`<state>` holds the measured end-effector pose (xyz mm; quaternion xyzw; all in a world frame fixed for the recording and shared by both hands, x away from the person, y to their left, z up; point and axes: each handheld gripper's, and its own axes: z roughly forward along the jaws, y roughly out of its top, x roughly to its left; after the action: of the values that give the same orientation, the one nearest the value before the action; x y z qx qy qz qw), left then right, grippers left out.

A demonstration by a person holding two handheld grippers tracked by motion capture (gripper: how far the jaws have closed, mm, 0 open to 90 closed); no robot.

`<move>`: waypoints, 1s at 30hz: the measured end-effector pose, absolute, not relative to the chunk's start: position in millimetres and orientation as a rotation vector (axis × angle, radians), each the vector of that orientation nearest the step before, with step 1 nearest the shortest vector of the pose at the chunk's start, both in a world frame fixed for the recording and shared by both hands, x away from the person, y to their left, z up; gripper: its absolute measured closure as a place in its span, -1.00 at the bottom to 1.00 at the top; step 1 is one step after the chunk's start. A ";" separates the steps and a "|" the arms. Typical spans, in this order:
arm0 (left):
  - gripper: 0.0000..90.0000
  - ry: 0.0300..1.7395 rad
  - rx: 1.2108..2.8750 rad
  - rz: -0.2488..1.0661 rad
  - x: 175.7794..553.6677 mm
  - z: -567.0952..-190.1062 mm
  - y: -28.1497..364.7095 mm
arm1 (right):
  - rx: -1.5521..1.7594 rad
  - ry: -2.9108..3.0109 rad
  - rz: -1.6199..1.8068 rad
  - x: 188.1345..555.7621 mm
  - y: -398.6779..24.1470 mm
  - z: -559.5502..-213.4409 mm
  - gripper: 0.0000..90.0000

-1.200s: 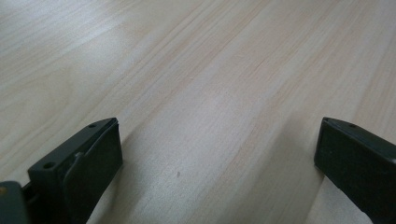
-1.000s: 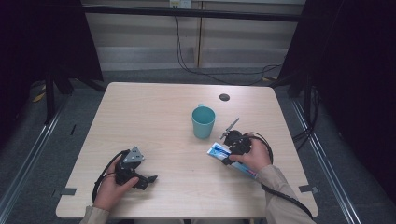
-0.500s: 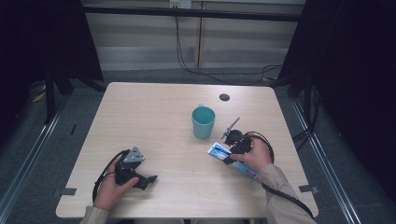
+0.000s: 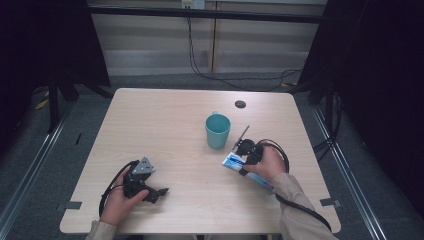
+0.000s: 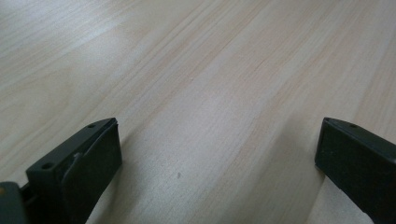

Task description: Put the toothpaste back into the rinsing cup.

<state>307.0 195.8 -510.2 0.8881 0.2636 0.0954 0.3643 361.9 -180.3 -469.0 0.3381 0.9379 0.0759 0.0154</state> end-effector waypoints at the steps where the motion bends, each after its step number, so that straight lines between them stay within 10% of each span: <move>1: -1.00 0.678 2.285 0.245 307.0 -510.2 195.8 | 1.052 2.918 0.236 361.9 -180.3 -469.0 0.29; 5: -1.00 0.678 2.277 0.244 307.3 -510.7 195.5 | 1.088 2.901 0.302 360.9 -186.2 -463.2 0.64; 30: -1.00 0.678 2.279 0.250 307.8 -510.4 195.6 | 1.161 2.747 0.686 353.9 -205.5 -431.6 0.65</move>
<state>307.8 195.6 -510.4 0.8870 0.2637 0.0973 0.3664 353.9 -205.5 -431.6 0.3791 0.8969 0.2240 0.0406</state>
